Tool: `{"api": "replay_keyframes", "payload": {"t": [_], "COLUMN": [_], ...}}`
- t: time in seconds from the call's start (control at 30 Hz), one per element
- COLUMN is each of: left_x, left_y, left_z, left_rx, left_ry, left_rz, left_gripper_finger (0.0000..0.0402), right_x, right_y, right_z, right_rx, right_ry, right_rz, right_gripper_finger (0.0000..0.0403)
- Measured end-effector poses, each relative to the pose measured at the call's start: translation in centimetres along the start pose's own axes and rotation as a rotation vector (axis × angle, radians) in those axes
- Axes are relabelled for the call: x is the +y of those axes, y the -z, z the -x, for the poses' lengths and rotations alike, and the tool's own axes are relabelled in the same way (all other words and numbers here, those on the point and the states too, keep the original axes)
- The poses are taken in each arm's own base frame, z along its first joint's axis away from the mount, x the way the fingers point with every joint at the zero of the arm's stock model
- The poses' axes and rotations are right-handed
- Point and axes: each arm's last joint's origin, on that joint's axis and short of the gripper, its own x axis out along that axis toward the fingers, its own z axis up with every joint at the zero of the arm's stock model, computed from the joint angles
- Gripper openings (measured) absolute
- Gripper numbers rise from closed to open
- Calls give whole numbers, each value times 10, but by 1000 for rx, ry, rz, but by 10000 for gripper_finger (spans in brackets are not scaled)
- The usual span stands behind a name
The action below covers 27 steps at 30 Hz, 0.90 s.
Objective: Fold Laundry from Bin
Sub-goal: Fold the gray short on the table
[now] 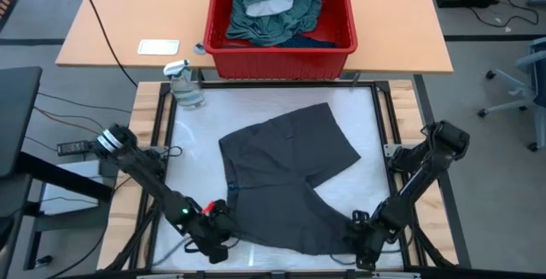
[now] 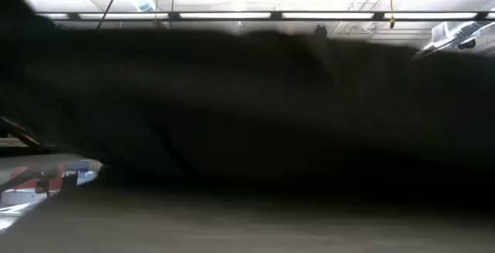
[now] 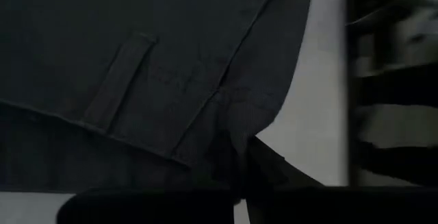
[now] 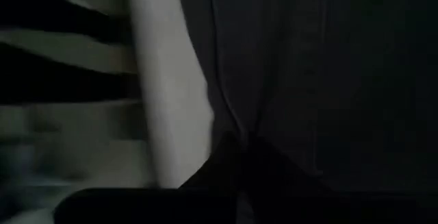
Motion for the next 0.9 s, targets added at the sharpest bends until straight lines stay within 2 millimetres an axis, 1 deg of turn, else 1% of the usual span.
{"api": "replay_keyframes", "payload": {"t": [0.1,0.2,0.27,0.33,0.4,0.5,0.6,0.77,0.9], "left_x": [-3,-3,1,9,19,39,57,87,118], "left_y": [-6,-15,-18,-22,-26,-29,-38,-56,-72], "left_z": [25,53,70,87,100,113,124,134,139], "left_rx": [10,-8,-17,-22,-28,-30,-48,-98,-168], "left_ry": [87,145,127,72,0,-127,-187,-277,-408], "left_rz": [15,36,35,32,46,86,150,283,426], "left_gripper_finger": [8,8,8,8,8,7,7,7,7], "right_x": [9,10,5,-5,-20,-48,-77,-128,-176], "right_y": [-8,-12,-14,-17,-21,-32,-46,-75,-96], "right_z": [33,68,89,104,120,140,159,187,202], "right_rx": [-41,-132,-201,-273,-345,-427,-501,-609,-617], "right_ry": [-164,-262,-277,-239,-173,-51,42,231,393], "right_rz": [-63,-108,-146,-175,-199,-240,-272,-231,-225], "right_gripper_finger": [18,17,17,17,17,17,17,17,17]}}
